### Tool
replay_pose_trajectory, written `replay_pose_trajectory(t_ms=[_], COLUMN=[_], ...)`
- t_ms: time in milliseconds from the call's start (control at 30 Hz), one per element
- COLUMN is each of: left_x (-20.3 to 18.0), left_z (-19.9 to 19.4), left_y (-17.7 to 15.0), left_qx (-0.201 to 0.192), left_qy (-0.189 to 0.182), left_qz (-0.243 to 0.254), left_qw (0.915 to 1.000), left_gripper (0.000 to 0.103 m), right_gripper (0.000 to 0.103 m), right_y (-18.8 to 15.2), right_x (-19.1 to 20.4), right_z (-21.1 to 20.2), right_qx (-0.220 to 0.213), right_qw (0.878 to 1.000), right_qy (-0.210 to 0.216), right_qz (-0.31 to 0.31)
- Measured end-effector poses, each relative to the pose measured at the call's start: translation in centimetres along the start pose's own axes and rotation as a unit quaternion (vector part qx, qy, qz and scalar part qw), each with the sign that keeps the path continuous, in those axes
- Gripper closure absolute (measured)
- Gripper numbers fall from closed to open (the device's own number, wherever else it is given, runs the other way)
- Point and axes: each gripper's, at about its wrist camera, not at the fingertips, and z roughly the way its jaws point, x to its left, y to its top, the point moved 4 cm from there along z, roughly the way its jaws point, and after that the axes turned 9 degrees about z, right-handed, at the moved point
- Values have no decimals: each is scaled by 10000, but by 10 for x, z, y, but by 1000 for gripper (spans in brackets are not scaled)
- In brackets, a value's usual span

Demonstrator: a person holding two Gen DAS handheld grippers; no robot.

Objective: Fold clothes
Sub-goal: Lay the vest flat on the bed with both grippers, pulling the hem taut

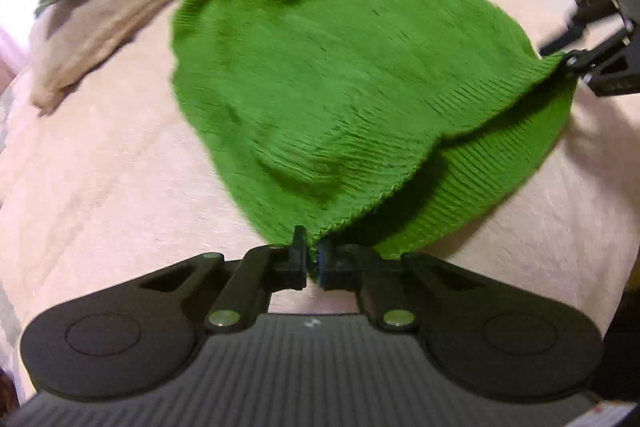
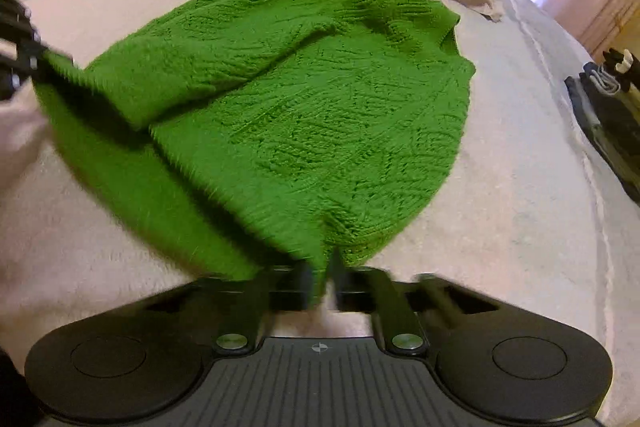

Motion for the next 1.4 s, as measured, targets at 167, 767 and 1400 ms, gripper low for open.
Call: replay_pose_trajectory(t_ms=[167, 767, 1400], left_x=[-3, -51, -45], left_z=[-44, -29, -65], left_y=[5, -17, -24], left_qx=[-305, 143, -131], left_qy=[42, -578, -581], left_qz=[317, -131, -127], left_qw=[9990, 9981, 9981], left_gripper=[101, 100, 101], right_gripper=[103, 44, 103], right_y=[-9, -57, -89], right_x=[-30, 0, -44], right_z=[-54, -45, -77], right_qx=[-148, -32, -155], right_qw=[9978, 9982, 9936], right_qy=[-235, -593, -1113], right_qz=[598, 71, 69])
